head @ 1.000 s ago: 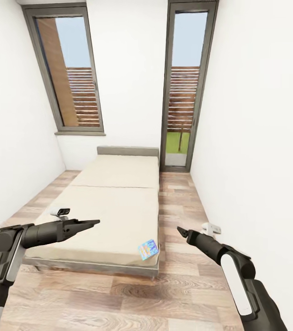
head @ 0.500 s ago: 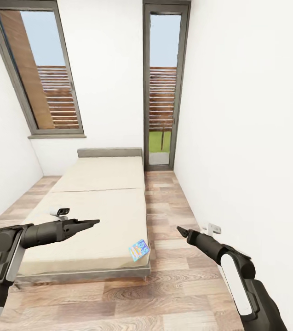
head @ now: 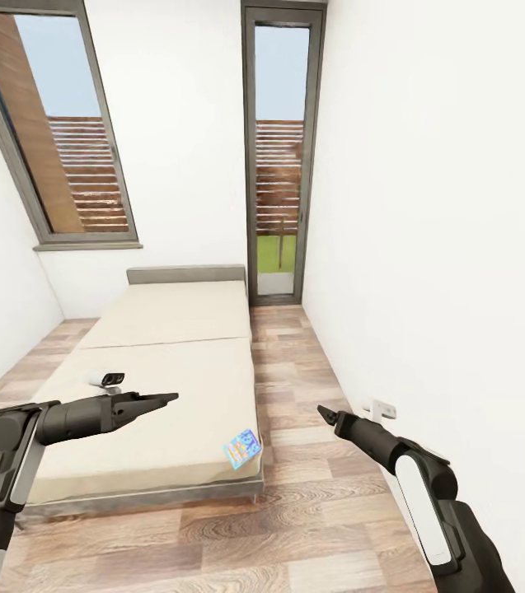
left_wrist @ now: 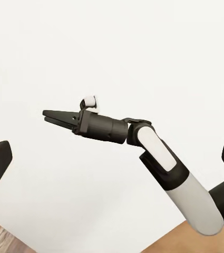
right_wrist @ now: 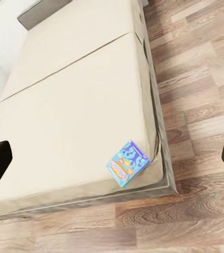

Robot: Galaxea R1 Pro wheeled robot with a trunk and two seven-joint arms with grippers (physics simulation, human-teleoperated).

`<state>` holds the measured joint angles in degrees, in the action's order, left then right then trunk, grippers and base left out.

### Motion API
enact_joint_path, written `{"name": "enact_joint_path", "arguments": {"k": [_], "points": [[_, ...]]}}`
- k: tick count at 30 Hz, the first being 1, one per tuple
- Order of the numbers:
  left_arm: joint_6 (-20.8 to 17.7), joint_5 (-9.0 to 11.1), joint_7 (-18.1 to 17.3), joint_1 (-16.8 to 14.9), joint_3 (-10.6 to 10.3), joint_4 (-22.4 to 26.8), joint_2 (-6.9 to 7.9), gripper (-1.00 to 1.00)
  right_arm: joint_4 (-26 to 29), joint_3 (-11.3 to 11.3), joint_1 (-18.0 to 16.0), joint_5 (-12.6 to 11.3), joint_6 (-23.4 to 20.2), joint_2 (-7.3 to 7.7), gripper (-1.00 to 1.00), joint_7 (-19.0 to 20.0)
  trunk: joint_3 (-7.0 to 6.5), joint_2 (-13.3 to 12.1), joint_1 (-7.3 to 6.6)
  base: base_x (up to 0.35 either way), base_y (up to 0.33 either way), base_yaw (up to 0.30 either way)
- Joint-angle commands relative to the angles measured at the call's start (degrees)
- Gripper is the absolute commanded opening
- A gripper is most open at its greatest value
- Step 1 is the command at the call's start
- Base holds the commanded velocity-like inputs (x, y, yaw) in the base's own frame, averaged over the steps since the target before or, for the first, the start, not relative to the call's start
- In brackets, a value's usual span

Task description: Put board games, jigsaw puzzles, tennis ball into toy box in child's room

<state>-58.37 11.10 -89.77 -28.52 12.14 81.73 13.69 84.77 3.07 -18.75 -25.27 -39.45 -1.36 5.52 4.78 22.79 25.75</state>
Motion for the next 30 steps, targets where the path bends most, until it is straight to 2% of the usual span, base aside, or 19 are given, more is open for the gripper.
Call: {"name": "enact_joint_path", "arguments": {"k": [1,19,30], "points": [[-0.6,0.0,-0.2,0.0,0.0,0.0,0.02,1.0,0.0,0.2,-0.1,0.2,-0.4,-0.06,1.0,0.4,0.13,0.1,0.04,0.0,0.001,-0.004],[-0.6,0.0,-0.2,0.0,0.0,0.0,0.02,1.0,0.1,-0.1,-0.1,0.2,0.5,-0.14,1.0,0.4,0.13,0.1,0.04,0.0,-0.001,0.007],[-0.6,-0.1,-0.2,0.0,0.0,0.0,0.02,1.0,0.1,-0.4,-0.1,0.3,1.0,-0.14,1.0,0.2,-0.04,0.1,0.04,0.0,-0.144,0.218]]}}
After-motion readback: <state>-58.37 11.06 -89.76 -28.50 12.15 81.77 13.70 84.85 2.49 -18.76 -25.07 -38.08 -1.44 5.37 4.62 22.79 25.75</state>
